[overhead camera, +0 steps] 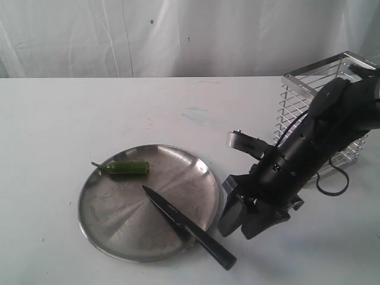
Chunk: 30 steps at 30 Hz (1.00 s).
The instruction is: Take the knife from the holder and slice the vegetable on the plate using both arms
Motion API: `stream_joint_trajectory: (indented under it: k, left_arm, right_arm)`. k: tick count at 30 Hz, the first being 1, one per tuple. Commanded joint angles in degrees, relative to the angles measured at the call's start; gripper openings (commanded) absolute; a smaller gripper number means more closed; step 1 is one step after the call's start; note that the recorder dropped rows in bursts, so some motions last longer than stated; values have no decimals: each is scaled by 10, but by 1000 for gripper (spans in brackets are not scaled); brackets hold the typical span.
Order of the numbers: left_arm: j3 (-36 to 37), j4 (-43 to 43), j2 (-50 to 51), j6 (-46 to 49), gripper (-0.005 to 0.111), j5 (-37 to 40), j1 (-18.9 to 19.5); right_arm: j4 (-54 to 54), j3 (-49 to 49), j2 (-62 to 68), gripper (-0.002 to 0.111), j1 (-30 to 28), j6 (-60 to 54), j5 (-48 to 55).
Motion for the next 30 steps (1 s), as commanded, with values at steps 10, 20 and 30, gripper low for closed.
stream_joint_trajectory:
  k: [10, 20, 30]
  left_arm:
    - [2, -1, -2, 0, 0, 0, -3]
    - [2, -1, -2, 0, 0, 0, -3]
    - [2, -1, -2, 0, 0, 0, -3]
  right_arm:
    - [61, 0, 46, 55, -3, -57, 28]
    - [54, 0, 83, 55, -3, -57, 41]
    - [83, 0, 97, 55, 0, -84, 44]
